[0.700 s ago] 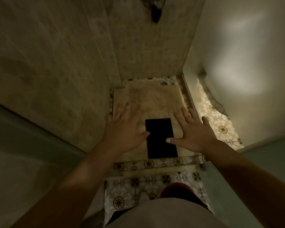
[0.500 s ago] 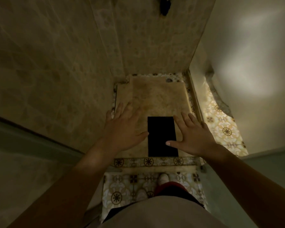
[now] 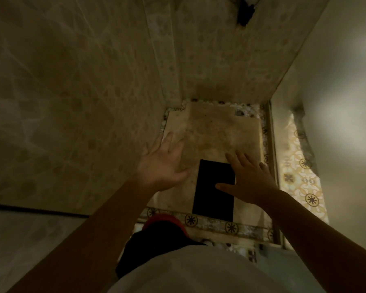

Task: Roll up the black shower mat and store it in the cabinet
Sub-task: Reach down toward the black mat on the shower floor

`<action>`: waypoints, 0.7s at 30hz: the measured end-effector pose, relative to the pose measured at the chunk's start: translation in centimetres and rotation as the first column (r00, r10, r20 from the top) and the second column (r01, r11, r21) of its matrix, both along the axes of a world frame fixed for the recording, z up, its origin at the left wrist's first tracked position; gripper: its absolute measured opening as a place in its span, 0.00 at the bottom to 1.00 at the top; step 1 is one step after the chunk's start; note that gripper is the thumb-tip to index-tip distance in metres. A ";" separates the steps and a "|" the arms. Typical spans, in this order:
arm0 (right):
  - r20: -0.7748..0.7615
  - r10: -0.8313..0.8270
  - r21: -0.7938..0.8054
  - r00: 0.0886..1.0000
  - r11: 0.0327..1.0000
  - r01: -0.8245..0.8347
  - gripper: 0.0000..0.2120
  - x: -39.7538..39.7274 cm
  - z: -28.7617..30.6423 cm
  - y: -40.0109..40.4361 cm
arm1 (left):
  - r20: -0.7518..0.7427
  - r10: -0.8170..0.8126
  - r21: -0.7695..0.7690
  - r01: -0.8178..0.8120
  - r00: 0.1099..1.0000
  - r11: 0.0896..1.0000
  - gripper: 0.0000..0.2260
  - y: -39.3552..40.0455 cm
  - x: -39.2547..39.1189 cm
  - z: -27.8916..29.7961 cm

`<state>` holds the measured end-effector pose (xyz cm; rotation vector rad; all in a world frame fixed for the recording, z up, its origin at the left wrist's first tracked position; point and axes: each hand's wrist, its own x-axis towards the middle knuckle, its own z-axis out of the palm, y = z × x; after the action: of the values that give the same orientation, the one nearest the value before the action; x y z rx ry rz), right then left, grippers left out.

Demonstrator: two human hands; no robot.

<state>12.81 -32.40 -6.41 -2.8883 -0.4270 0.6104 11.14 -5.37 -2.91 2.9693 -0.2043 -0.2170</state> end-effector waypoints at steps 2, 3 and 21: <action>0.010 0.006 -0.003 1.000 1.000 -0.006 0.52 1.5 -0.2 -0.4 | 0.008 -0.002 0.014 0.001 1.000 1.000 0.39 -0.5 1.4 0.0; 0.014 0.003 0.000 1.000 1.000 -0.003 0.52 2.2 -0.4 -0.5 | 0.006 -0.004 0.022 0.004 1.000 1.000 0.39 -0.6 2.2 0.0; -0.012 -0.153 -0.055 0.988 0.987 0.152 0.47 23.5 -2.0 5.2 | 0.016 -0.131 -0.021 0.131 0.991 0.991 0.39 4.7 29.5 -2.6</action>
<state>36.31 -27.15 -8.40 -2.9292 -0.1878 0.6278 40.64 -0.71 -5.48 2.9389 -0.4011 -0.2077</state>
